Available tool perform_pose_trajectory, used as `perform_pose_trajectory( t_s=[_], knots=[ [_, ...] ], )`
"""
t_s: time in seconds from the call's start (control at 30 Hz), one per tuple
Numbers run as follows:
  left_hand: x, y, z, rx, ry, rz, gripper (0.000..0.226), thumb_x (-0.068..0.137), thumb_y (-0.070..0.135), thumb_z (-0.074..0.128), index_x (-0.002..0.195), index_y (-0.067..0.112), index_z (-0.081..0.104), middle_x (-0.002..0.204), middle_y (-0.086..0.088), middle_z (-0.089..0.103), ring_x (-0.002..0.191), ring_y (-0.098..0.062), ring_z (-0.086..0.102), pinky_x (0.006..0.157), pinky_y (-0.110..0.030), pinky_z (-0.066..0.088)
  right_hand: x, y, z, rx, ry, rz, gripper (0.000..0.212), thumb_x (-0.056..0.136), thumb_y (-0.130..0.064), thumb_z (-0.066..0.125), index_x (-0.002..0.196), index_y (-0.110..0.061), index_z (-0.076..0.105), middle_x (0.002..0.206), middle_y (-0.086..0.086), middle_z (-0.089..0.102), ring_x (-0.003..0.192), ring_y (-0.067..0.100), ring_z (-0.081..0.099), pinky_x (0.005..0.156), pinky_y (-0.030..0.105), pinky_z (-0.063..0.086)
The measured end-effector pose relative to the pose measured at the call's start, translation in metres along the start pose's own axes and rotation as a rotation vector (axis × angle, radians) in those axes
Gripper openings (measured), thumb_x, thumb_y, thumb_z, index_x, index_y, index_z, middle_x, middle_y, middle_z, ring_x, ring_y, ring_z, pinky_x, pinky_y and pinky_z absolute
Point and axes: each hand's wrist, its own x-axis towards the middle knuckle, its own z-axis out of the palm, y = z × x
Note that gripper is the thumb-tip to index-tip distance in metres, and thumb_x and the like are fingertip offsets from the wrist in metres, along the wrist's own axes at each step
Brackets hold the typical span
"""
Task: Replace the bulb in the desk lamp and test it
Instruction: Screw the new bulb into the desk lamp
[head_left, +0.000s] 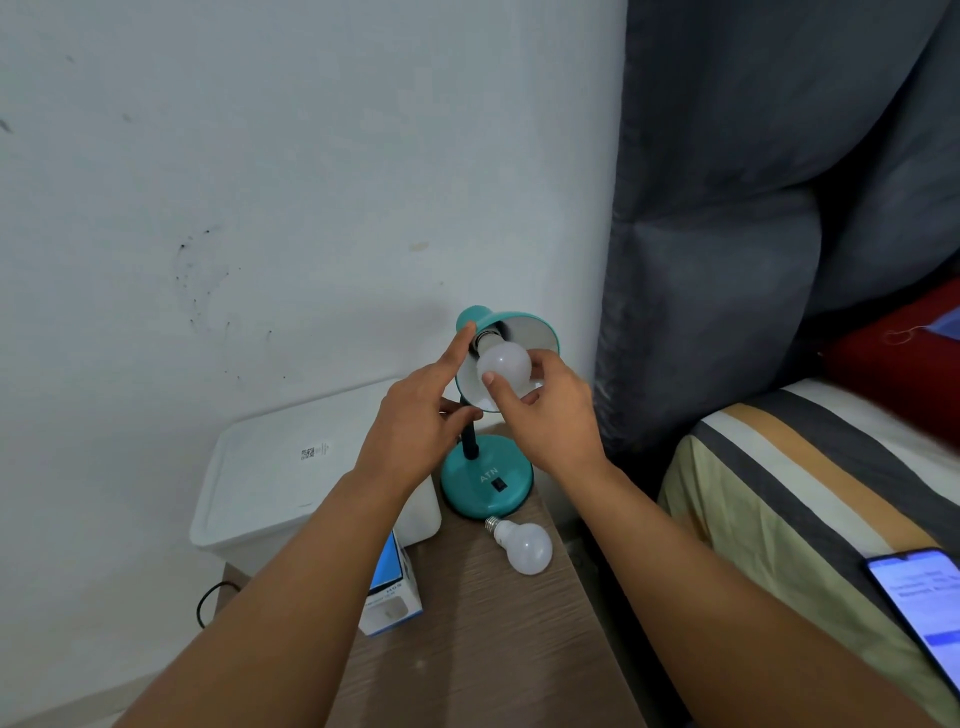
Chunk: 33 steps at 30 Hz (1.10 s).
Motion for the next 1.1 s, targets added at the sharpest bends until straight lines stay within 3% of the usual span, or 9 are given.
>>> perform_pose_trajectory(
  t_s=[0.07,0.17,0.27,0.43,0.63,0.8,1.1],
  knots=[
    [-0.0001,0.0001,0.0001,0.002,0.002,0.001,0.097,0.088,0.019,0.075,0.144,0.067,0.013,0.125,0.007,0.062,0.083,-0.004,0.072,0.09,-0.036,0.055,-0.0004,-0.0017,-0.0011,0.002,-0.006,0.006,0.058,0.085,-0.057,0.065,0.128,-0.02,0.054,0.111,-0.001,0.066,0.094,0.017,0.067,0.077,0.025,0.054],
    [0.0003,0.0,0.0002,0.006,0.01,0.0,0.096,0.088,0.02,0.074,0.144,0.067,0.013,0.12,0.009,0.063,0.081,-0.002,0.071,0.089,-0.035,0.055,-0.0017,-0.0017,-0.0012,-0.017,-0.046,0.004,0.084,0.074,-0.059,0.073,0.142,-0.025,0.036,0.12,-0.002,0.059,0.098,0.018,0.063,0.084,0.033,0.054],
    [0.0,-0.0004,0.0005,0.01,0.012,0.003,0.095,0.088,0.02,0.074,0.144,0.067,0.013,0.123,0.009,0.063,0.082,-0.003,0.071,0.09,-0.035,0.055,-0.0008,0.0012,0.0014,-0.047,-0.042,0.003,0.071,0.075,-0.054,0.076,0.132,-0.025,0.046,0.119,-0.002,0.062,0.098,0.02,0.065,0.085,0.036,0.057],
    [0.0001,-0.0015,0.0012,0.017,0.003,0.008,0.095,0.088,0.018,0.074,0.147,0.062,0.015,0.126,0.007,0.062,0.082,-0.004,0.072,0.089,-0.037,0.056,0.0002,-0.0038,0.0,-0.045,-0.024,0.019,0.057,0.085,-0.058,0.065,0.126,-0.021,0.054,0.116,-0.001,0.064,0.101,0.016,0.063,0.084,0.031,0.057],
    [-0.0003,0.0,0.0004,0.01,0.012,-0.006,0.095,0.089,0.019,0.073,0.143,0.068,0.013,0.114,0.01,0.063,0.082,-0.003,0.071,0.087,-0.034,0.055,-0.0024,-0.0037,-0.0011,-0.04,-0.07,0.01,0.08,0.076,-0.053,0.076,0.139,-0.026,0.035,0.127,0.001,0.057,0.113,0.019,0.056,0.091,0.038,0.053],
    [0.0002,-0.0004,0.0004,0.009,-0.001,-0.005,0.096,0.088,0.019,0.074,0.145,0.065,0.013,0.12,0.008,0.065,0.084,-0.003,0.072,0.09,-0.037,0.055,-0.0003,-0.0003,0.0013,-0.056,-0.043,0.005,0.062,0.082,-0.053,0.072,0.13,-0.022,0.048,0.122,-0.001,0.06,0.104,0.019,0.062,0.089,0.037,0.056],
    [-0.0003,0.0003,0.0034,0.021,0.016,-0.004,0.098,0.088,0.018,0.075,0.143,0.068,0.011,0.121,0.009,0.065,0.082,-0.001,0.071,0.089,-0.032,0.055,-0.0005,0.0001,0.0031,-0.085,-0.023,0.002,0.057,0.086,-0.063,0.06,0.122,-0.02,0.057,0.113,-0.001,0.064,0.099,0.013,0.061,0.083,0.031,0.056]
  ],
)
